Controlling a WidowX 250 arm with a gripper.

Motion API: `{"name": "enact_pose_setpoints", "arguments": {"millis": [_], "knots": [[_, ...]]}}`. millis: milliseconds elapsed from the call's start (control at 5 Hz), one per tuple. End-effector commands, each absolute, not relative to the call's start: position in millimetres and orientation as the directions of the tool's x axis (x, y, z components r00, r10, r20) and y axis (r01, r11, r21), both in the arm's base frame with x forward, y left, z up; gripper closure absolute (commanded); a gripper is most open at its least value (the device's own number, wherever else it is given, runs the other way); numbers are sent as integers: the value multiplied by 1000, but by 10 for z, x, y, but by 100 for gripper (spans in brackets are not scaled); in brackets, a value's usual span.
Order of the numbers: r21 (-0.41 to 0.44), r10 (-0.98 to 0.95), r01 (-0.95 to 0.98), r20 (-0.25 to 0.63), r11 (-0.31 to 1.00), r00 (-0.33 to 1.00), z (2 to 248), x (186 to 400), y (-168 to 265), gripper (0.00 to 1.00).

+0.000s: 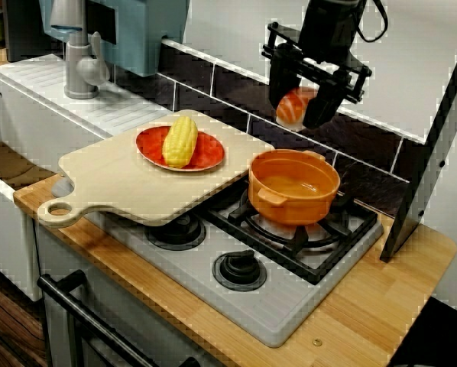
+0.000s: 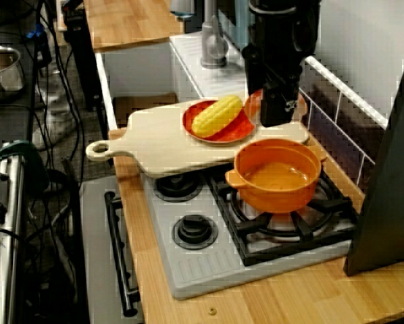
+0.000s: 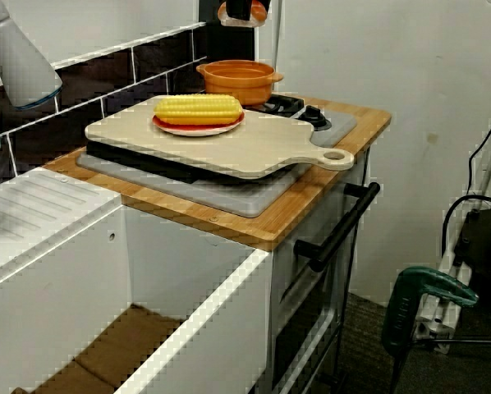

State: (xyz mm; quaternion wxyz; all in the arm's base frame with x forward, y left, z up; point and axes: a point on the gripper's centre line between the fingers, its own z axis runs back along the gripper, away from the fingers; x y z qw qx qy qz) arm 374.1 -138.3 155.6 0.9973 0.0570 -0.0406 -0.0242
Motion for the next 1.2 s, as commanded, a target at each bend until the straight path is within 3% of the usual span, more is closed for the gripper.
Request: {"name": "enact_pose_setpoints", "arguments": {"millis": [0, 400, 800, 1000], "knots": [[120, -53, 40, 104, 992, 993, 1544, 3768, -1362, 100], [135, -43, 29, 99, 990, 994, 1345, 3737, -1330, 100], [142, -43, 29, 95, 989, 995, 1306, 3694, -1305, 100], [143, -39, 25, 98, 989, 994, 1302, 3657, -1308, 0]]}}
